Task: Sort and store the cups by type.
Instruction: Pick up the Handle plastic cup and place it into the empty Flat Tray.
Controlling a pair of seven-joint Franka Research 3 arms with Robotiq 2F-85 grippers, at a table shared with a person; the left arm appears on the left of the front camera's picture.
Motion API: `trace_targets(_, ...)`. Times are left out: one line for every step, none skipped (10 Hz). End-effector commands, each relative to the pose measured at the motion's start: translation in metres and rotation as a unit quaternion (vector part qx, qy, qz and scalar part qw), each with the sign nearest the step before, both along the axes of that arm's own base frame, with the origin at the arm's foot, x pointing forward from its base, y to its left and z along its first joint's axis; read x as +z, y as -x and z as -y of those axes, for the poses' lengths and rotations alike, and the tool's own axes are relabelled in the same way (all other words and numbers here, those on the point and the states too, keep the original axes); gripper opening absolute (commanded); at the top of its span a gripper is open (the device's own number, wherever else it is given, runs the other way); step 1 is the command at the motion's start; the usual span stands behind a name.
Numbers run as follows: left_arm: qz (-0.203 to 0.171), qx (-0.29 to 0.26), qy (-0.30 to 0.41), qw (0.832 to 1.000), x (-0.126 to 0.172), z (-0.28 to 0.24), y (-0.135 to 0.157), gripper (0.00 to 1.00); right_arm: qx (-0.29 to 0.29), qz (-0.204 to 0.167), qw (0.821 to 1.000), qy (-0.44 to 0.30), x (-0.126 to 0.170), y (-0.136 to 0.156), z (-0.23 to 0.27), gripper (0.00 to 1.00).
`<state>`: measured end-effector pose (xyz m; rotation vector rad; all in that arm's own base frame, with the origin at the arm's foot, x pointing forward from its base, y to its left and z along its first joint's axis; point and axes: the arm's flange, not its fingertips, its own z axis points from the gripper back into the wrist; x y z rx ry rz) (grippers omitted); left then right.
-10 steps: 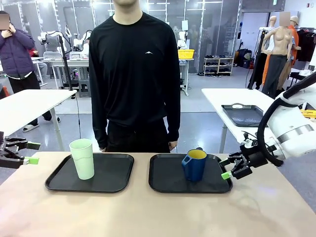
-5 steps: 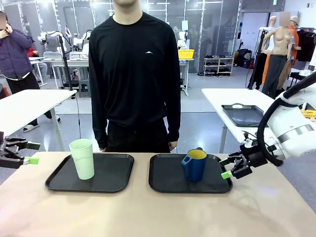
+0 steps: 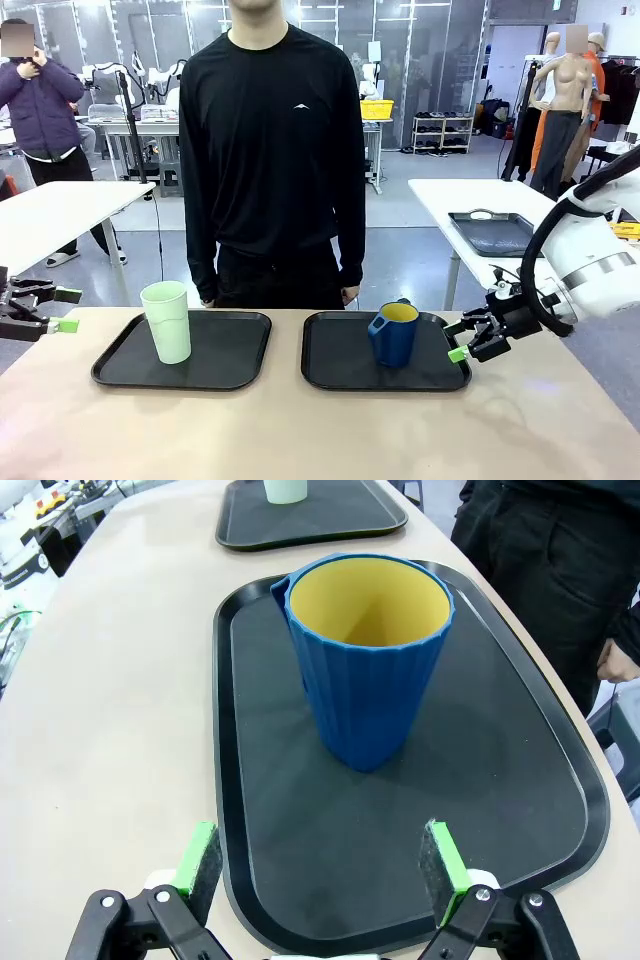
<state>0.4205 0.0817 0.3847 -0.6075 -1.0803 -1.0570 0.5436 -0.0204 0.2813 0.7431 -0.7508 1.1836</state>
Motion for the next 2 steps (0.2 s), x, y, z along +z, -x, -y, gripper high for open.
trace_targets(0.007,0.001,0.001,1.000,0.0010,0.0013,-0.0011,1.00,0.006,0.006,1.000,-0.005,-0.0015,-0.0030,0.0002,1.00)
trace_targets(0.007,0.001,0.001,1.000,0.0010,0.0013,-0.0011,1.00,0.006,0.006,1.000,-0.005,-0.0015,-0.0030,0.0002,1.00)
